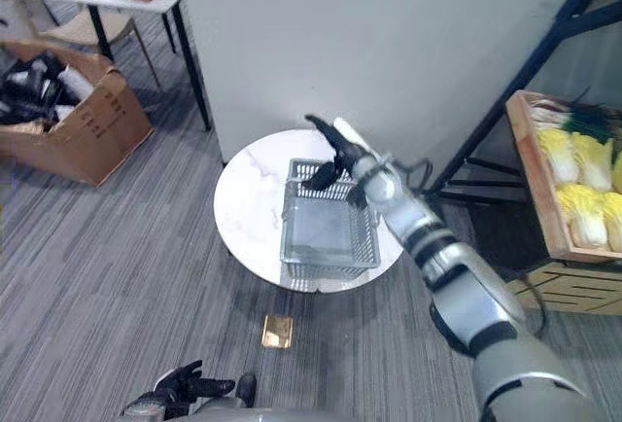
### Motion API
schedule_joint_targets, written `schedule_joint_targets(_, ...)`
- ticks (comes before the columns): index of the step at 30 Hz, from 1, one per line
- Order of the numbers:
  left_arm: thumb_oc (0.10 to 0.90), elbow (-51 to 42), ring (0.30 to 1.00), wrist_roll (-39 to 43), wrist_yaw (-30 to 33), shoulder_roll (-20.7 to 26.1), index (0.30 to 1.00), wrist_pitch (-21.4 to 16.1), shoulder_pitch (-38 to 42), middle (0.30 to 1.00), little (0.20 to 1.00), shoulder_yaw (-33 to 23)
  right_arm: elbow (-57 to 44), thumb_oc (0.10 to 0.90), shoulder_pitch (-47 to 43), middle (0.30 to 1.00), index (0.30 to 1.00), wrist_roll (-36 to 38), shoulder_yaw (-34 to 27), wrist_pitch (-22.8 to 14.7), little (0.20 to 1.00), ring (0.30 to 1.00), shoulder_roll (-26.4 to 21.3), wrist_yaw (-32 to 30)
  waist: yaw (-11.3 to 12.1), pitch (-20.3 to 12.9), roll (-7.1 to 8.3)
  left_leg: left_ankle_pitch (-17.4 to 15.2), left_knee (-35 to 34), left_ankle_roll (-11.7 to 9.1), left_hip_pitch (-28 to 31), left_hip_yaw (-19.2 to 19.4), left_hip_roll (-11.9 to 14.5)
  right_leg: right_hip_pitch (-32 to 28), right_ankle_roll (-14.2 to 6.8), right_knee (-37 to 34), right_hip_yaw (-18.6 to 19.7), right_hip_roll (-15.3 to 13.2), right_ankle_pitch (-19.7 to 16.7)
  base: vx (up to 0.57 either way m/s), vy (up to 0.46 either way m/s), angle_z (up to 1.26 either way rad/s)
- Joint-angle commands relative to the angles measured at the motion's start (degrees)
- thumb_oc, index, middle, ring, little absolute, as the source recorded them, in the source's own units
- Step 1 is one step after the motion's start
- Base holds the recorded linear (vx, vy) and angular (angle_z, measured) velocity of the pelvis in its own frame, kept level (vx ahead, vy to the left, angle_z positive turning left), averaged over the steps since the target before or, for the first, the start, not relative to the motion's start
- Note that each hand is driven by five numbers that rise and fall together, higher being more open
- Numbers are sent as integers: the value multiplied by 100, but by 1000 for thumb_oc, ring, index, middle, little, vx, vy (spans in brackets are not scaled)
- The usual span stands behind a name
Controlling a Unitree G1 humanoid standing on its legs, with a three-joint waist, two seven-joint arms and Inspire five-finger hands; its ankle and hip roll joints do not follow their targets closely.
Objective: Get the vegetables into the basket
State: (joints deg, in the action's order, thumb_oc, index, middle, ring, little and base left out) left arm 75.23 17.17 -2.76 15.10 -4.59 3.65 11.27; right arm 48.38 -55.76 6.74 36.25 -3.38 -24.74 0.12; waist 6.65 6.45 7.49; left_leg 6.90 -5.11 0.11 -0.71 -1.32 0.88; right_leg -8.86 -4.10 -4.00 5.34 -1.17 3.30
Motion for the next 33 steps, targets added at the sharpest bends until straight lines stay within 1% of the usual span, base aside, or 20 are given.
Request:
schedule_joint_targets(1, 900, 538, 1000, 76, 15, -11, 1000, 102, -252, 1000, 1000, 341, 69, 900, -265, 1000, 1000, 175, -354, -247, 1000, 1000, -98, -172, -91, -155, 61, -604, 16, -226, 418, -228, -46, 536, -381, -53, 79, -301, -647, -43, -32, 22)
schedule_joint_targets(3, 900, 581, 1000, 179, 21, -15, 1000, 102, -261, 1000, 1000, 348, 496, 900, -415, 1000, 1000, 220, -301, -190, 1000, 1000, 85, -154, -19, -120, 85, -567, 11, -251, 335, -293, -30, 567, -372, -77, 3, -303, -658, -32, -31, 17)
schedule_joint_targets(5, 900, 578, 1000, 205, 34, -22, 1000, 105, -264, 1000, 1000, 352, 601, 900, -462, 1000, 1000, 214, -285, -180, 1000, 1000, 123, -163, -4, -105, 92, -550, 11, -257, 298, -317, -28, 586, -370, -78, -14, -300, -661, -19, -18, 12)
schedule_joint_targets(6, 900, 578, 1000, 229, 42, -24, 1000, 102, -259, 1000, 1000, 368, 844, 900, -514, 1000, 1000, 141, -208, -133, 1000, 1000, 180, -129, 32, -75, 103, -524, 11, -267, 256, -365, -21, 597, -362, -79, -53, -295, -659, -8, -16, 9)
schedule_joint_targets(7, 900, 578, 1000, 230, 42, -25, 1000, 102, -258, 1000, 1000, 367, 851, 900, -519, 1000, 1000, 141, -206, -137, 1000, 1000, 183, -129, 28, -75, 103, -523, 11, -267, 255, -368, -22, 597, -362, -79, -56, -295, -659, -10, -20, 7)
schedule_joint_targets(11, 900, 535, 1000, 340, 45, -49, 1000, 93, -194, 1000, 1000, 425, 1708, 900, -705, 1000, 1000, -172, -13, 48, 1000, 1000, 279, 15, 30, -12, 133, -497, 11, -288, 193, -438, -19, 634, -342, -82, -96, -279, -675, -6, -8, 8)
schedule_joint_targets(15, 900, 532, 1000, 368, 46, -49, 1000, 94, -154, 1000, 1000, 440, 2011, 900, -779, 1000, 1000, -319, 73, 98, 1000, 1000, 352, 57, 19, 6, 143, -494, 11, -291, 186, -449, -15, 640, -338, -79, -100, -274, -679, -3, -3, 2)
schedule_joint_targets(18, 900, 477, 1000, 400, 41, -73, 1000, 72, -126, 1000, 1000, 512, 2504, 900, -919, 1000, 1000, -808, 265, 128, 1000, 1000, 469, 45, 27, 58, 129, -496, 11, -291, 161, -442, -14, 689, -328, -74, -91, -254, -704, -14, -2, -1)
schedule_joint_targets(21, 900, 409, 1000, 394, 35, -67, 1000, 44, -50, 1000, 1000, 624, 2850, 900, -1045, 1000, 1000, -1013, 315, 169, 1000, 1000, 423, -28, 77, 127, 112, -468, 12, -299, 67, -462, -12, 773, -338, -81, -108, -248, -726, -38, -11, 0)
schedule_joint_targets(27, 900, 321, 1000, 367, 69, -54, 1000, 7, 127, 1000, 1000, 812, 3191, 900, -1196, 1000, 1000, -1207, 387, 229, 1000, 1000, 259, -53, 128, 186, 67, -375, 11, -327, -196, -580, -40, 975, -351, -97, -213, -251, -768, -36, -4, 6)
schedule_joint_targets(31, 900, 312, 1000, 346, 76, -84, 1000, 22, 120, 1000, 1000, 862, 3265, 900, -1142, 1000, 1000, -1266, 381, 234, 1000, 1000, 332, -39, 142, 182, 44, -371, 11, -336, -232, -624, -51, 987, -354, -100, -252, -260, -763, 3, 1, 9)
schedule_joint_targets(32, 900, 320, 1000, 335, 79, -89, 1000, 24, 116, 1000, 1000, 860, 3265, 873, -1122, 962, 962, -1266, 372, 238, 962, 962, 354, -32, 141, 179, 40, -371, 11, -337, -235, -626, -50, 989, -352, -100, -257, -259, -762, 0, 0, 0)
schedule_joint_targets(33, 900, 339, 1000, 305, 88, -104, 1000, 29, 119, 1000, 1000, 867, 3281, 476, -1057, 407, 407, -1272, 375, 236, 407, 407, 400, 24, 146, 186, 33, -366, 11, -342, -237, -633, -58, 982, -348, -100, -270, -263, -759, 0, 0, 0)
